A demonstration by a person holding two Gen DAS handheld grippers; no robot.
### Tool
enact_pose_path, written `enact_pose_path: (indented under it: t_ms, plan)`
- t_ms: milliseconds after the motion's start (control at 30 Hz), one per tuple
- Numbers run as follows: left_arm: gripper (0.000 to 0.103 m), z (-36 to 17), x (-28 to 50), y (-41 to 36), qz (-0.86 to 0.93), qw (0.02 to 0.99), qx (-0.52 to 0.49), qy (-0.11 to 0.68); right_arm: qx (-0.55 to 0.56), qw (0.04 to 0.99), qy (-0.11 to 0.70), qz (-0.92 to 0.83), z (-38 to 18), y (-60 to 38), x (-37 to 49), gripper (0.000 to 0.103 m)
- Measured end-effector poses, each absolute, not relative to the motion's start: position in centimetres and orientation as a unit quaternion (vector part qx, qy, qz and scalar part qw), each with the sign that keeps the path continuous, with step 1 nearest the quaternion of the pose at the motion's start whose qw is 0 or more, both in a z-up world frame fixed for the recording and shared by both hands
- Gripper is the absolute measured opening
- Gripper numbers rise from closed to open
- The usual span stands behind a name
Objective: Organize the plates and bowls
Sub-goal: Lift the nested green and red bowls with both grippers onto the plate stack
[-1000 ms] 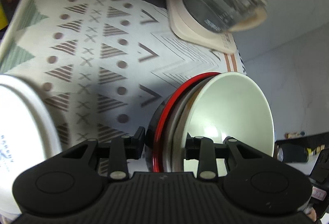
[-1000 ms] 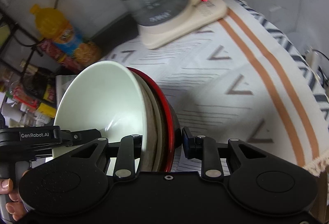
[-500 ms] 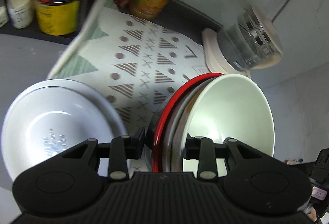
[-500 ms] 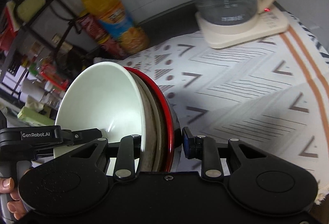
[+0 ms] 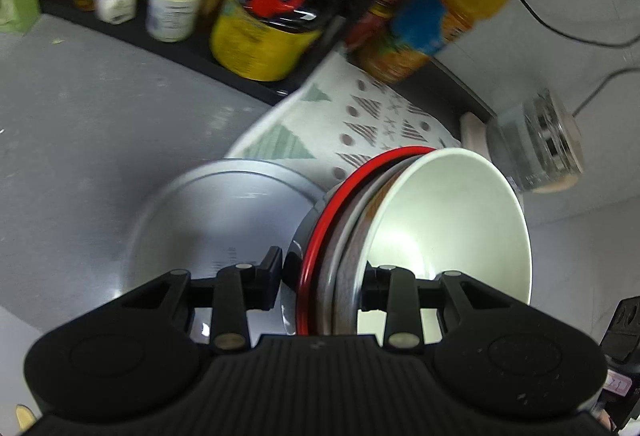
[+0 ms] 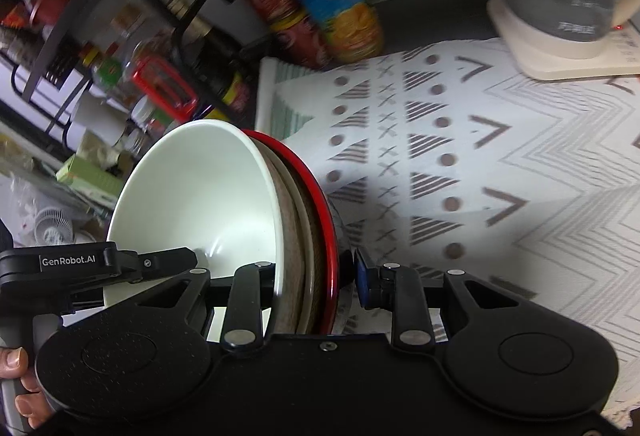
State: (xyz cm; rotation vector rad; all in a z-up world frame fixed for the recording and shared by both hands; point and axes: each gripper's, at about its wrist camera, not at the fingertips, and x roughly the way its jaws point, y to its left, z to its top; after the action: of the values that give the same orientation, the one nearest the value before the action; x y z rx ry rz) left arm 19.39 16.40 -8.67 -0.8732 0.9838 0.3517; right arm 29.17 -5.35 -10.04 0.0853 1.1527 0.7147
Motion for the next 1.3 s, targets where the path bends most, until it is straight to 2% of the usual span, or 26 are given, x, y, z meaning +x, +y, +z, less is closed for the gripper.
enact_pose_path:
  t_ms: [367,1100,1300]
  plan:
    - [0.033,-10.1,15.8,19.7,0.190,0.764,-0.434,0.439,0.034,0.762,0.549,0.341,-11.7,-2.1,27.5,0.028]
    - [0.033,-13.1,15.2,21.8,0.201,0.745,-0.453,0.447,0.025,0.757,0.560,0.336,-14.2,0.5,27.6,0.028]
    - [0.033,-13.6,14.9,22.0,0.198,0.742,-0.461,0.445,0.044,0.750,0.567,0.338,-14.5,0.5,27.9,0.036]
